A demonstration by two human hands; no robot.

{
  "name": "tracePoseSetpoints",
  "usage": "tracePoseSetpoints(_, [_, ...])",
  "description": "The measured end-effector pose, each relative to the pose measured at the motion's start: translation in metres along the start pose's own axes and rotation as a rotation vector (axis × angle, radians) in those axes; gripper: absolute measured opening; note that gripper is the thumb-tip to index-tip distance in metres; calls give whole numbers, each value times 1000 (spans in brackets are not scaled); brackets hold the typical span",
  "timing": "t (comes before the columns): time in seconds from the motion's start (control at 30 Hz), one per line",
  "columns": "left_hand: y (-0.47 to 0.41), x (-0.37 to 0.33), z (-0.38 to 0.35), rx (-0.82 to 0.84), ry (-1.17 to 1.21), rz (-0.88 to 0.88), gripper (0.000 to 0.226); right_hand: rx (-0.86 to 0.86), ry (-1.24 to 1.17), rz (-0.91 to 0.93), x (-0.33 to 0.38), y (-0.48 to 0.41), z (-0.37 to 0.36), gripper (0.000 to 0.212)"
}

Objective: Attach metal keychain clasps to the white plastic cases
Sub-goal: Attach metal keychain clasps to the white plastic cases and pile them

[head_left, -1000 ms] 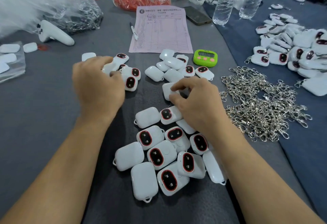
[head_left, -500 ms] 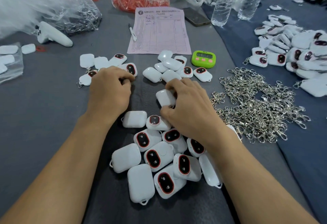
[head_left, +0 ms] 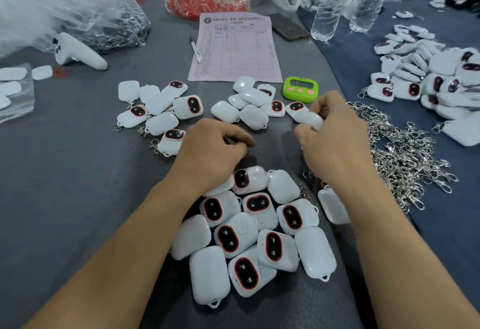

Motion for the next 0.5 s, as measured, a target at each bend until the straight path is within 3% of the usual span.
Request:
tracePoseSetpoints(0.13, [-3, 3, 2, -6, 339, 49, 31, -22, 72, -34, -4, -1, 11, 2])
tracePoseSetpoints(0.2, [-5, 6, 6, -11, 449, 54, 30, -11, 120, -40, -5, -1, 17, 14])
tracePoseSetpoints(0.3, [-6, 8, 7, 1, 481, 44, 31, 134, 241, -51, -3, 3, 17, 25])
tracePoseSetpoints(0.37, [-6, 8, 5, 16, 449, 49, 30, 226, 346, -57, -2, 6, 12, 21])
tracePoseSetpoints(0.43, [-6, 8, 4, 23, 446, 50, 30, 250, 403, -62, -3, 6, 9, 12])
tracePoseSetpoints(0.5, [-6, 8, 5, 21, 478, 47, 30, 265, 444, -72, -3, 6, 6, 17])
Point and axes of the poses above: each hand's wrist, its own y-axis away from the middle knuckle, its own z-axis out of the back of the hand, x = y × z, the point moved 3 cm from there along -y, towards the middle knuckle, and after that the axes turned 13 degrees about x, right-handed, at the moved point
